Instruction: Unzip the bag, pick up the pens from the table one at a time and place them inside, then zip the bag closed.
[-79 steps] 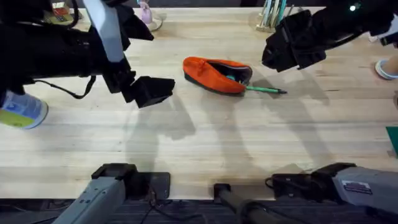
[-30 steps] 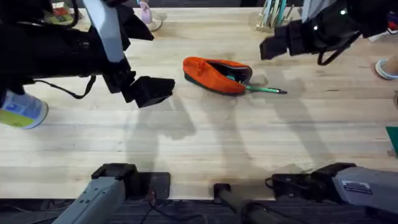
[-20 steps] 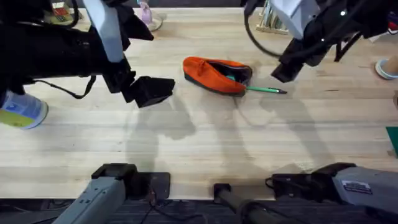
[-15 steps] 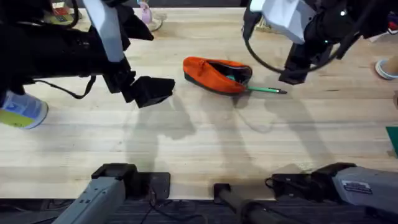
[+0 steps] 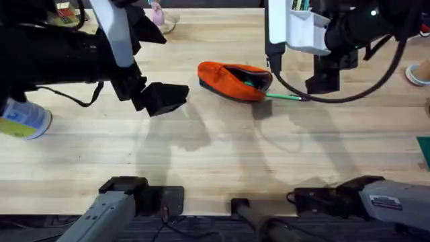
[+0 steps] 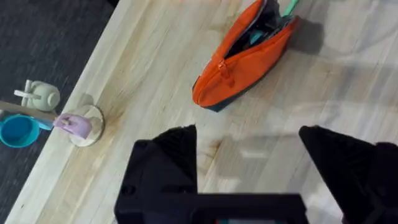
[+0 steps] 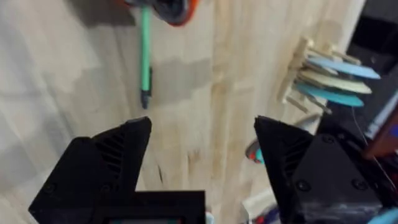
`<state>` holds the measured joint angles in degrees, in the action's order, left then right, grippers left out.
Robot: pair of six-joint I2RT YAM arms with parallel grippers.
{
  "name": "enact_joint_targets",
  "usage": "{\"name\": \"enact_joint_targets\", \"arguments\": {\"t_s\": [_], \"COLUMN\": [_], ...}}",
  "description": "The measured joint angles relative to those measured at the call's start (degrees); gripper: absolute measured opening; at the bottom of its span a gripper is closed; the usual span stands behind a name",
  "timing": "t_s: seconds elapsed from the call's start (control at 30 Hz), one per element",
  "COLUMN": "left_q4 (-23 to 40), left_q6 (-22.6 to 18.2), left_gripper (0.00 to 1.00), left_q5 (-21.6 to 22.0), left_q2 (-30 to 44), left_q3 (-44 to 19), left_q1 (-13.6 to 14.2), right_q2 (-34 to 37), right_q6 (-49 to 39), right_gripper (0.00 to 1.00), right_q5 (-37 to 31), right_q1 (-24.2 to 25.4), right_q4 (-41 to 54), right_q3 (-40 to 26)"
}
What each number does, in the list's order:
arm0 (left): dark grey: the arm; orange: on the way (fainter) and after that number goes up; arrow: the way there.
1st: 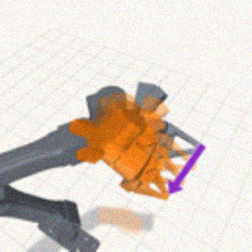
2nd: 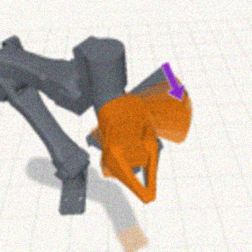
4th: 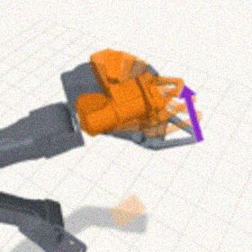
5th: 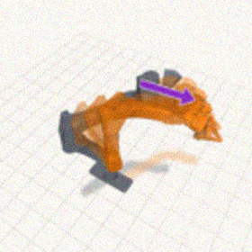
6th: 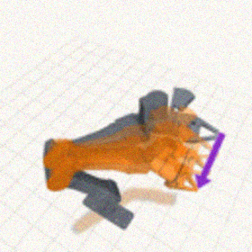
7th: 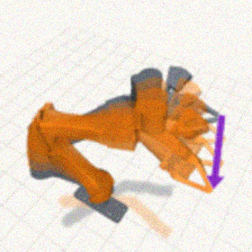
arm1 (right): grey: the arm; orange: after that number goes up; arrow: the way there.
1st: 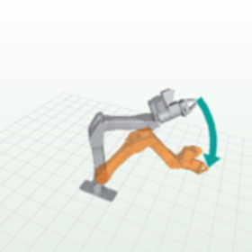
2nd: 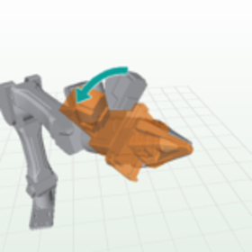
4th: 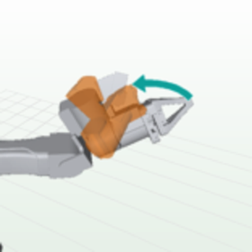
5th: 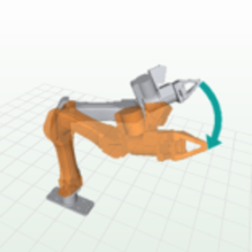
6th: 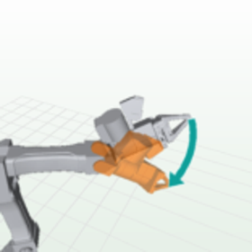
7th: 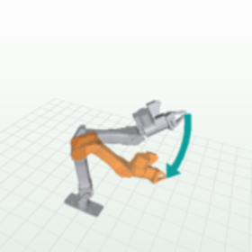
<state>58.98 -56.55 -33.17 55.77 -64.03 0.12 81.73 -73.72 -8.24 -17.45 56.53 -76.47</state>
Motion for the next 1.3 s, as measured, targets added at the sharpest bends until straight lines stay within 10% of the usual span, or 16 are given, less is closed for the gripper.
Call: {"name": "enact_joint_targets", "arguments": {"t_s": [0.73, 1.3], "left_q4": [0.0, 0.0], "left_q6": [0.01, 0.0], "left_gripper": [0.993, 0.993], "left_q5": [0.0, 0.0], "left_q2": [0.0, 0.0], "left_q3": [0.0, 0.0], "left_q1": [0.0, 0.0], "right_q2": [14.92, 20.46], "right_q6": [0.42, 1.01], "right_gripper": [0.996, 0.997], "right_q5": [9.16, 19.72], "right_q1": [0.55, 12.15], "right_q4": [0.45, -1.36], "right_q3": [0.0, 0.0]}}
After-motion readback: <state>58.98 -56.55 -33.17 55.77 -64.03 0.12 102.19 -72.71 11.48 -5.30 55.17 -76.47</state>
